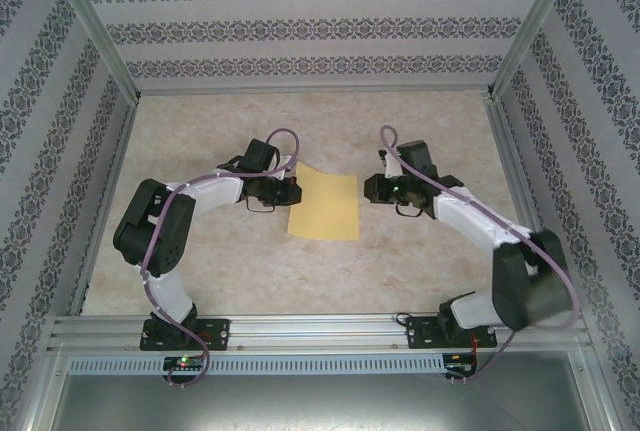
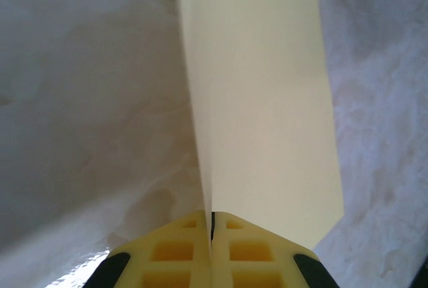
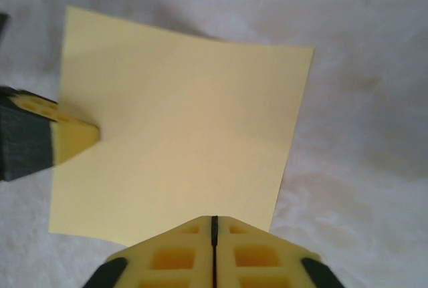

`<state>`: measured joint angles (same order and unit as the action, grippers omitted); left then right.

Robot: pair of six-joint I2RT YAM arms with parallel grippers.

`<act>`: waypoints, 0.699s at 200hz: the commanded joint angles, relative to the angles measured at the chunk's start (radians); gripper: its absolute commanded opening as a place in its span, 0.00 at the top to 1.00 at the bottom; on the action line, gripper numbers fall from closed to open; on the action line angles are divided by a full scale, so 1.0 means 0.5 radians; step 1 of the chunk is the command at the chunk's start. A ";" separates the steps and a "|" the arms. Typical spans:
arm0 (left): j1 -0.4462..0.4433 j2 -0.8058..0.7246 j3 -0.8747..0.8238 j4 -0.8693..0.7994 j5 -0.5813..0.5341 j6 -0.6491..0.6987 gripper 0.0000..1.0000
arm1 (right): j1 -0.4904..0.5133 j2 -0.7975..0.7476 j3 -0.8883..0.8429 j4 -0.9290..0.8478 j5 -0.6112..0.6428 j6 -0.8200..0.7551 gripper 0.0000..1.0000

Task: Fold a paper plane with a square sheet of paper (fold left side to right side)
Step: First fold in half a square sheet of paper at the center of the table.

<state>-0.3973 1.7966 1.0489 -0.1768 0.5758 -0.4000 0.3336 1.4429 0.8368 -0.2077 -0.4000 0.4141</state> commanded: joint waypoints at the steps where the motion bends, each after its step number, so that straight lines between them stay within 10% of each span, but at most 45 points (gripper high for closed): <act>1: 0.015 0.000 0.065 -0.132 -0.097 0.075 1.00 | 0.059 0.208 0.064 0.102 0.013 0.119 1.00; 75: 0.015 -0.016 0.075 -0.147 -0.066 -0.007 0.94 | 0.125 0.712 0.218 0.076 0.017 0.131 1.00; 140: -0.012 -0.073 0.085 0.156 0.329 -0.228 0.50 | 0.130 0.802 0.179 0.039 0.054 0.105 1.00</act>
<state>-0.3977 1.7954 1.0653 -0.1963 0.6323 -0.4530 0.3843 1.8030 0.9401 -0.1593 -0.4084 0.4694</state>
